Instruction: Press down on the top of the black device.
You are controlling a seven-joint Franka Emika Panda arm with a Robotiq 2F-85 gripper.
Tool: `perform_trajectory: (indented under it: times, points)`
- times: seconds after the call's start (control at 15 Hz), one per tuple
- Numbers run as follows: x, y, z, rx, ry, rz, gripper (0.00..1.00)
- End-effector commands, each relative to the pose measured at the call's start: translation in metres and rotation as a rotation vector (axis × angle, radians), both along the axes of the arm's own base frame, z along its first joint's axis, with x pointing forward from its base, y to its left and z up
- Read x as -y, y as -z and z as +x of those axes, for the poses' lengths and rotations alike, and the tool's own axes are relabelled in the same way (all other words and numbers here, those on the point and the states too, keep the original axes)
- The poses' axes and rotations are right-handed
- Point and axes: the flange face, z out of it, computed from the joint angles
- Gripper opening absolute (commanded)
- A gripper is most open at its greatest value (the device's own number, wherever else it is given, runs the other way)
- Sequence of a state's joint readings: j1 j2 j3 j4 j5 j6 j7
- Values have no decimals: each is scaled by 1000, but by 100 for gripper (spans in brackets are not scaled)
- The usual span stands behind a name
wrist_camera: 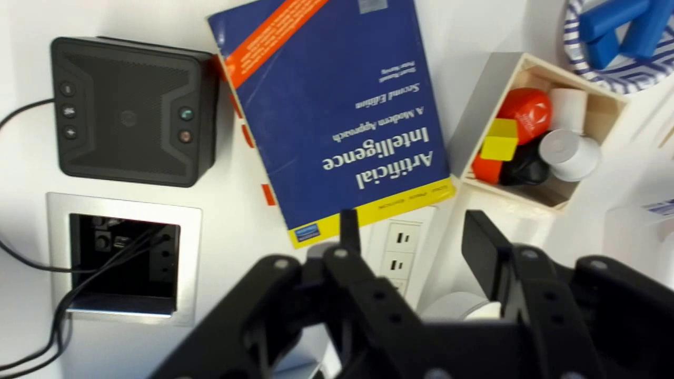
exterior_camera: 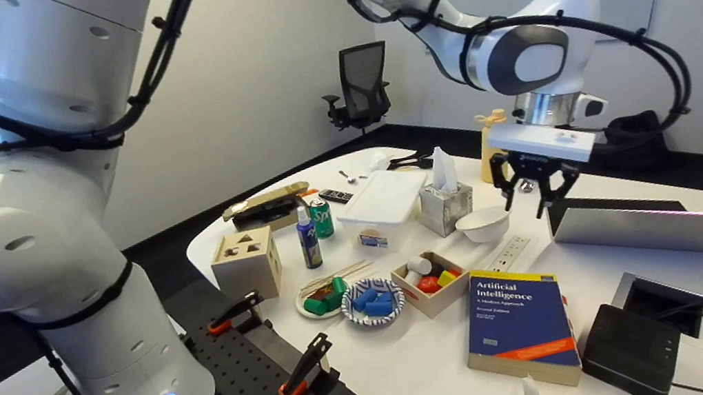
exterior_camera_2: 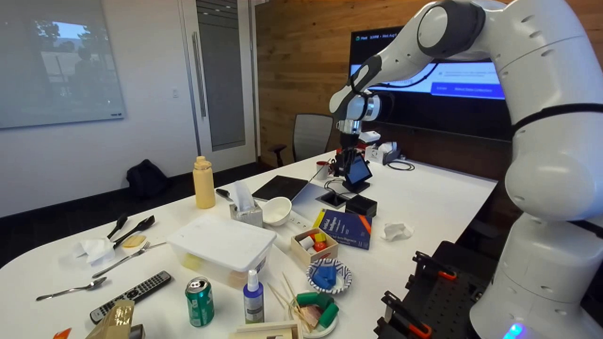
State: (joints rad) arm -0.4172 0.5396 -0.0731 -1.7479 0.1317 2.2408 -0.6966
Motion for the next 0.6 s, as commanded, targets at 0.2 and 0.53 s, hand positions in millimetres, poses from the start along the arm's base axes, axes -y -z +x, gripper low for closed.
perform_trajectory:
  times: [0.2,0.53]
  points:
    - [-141,-28,-41,-42,-67,24,100]
    - [-251,-33,-62,-70,-58,7,100]
